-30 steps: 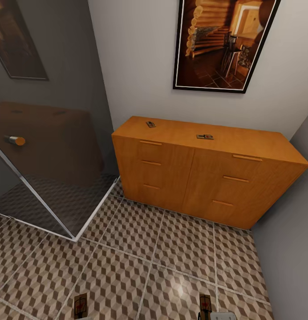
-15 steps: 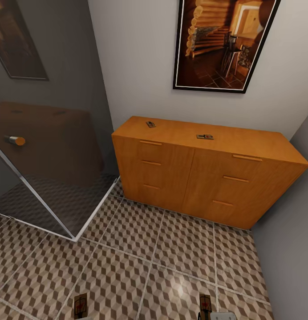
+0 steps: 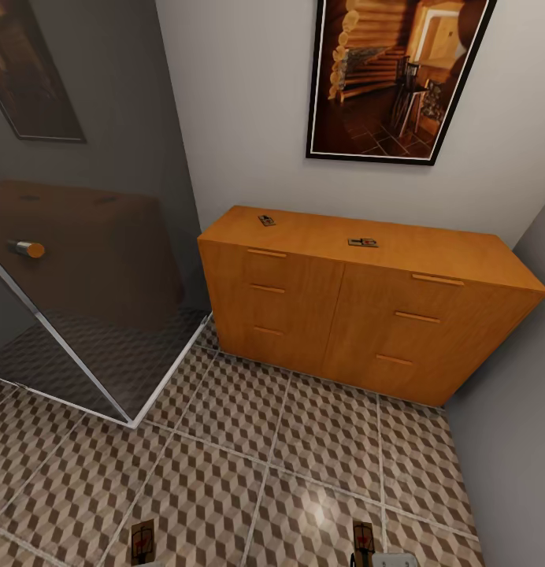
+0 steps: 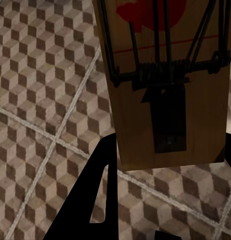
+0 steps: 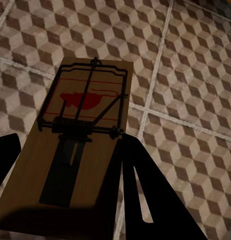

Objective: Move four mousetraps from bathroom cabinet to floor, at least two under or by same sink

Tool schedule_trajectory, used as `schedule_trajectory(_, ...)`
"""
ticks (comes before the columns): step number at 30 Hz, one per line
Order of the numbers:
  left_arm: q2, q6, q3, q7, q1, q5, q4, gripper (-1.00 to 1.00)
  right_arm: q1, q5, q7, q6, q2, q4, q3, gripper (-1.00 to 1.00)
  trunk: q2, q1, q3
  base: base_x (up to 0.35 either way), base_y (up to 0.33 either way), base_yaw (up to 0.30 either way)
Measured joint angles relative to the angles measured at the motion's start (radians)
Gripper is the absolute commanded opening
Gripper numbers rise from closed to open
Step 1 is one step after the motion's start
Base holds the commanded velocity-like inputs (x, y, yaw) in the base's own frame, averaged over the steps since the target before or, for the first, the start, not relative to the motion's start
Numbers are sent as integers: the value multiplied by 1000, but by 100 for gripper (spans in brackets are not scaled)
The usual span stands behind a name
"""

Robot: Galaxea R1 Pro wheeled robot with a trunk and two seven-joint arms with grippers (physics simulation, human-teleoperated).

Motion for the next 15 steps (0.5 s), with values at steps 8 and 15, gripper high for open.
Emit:
schedule_trajectory(8,0,0,0,0,0,1,0,-100,0,0,0,0,0,0,0,-100,0,0,0,0,0,0)
schedule_trajectory(15,0,0,0,0,0,1,0,-100,0,0,0,0,0,0,0,-100,0,0,0,0,0,0)
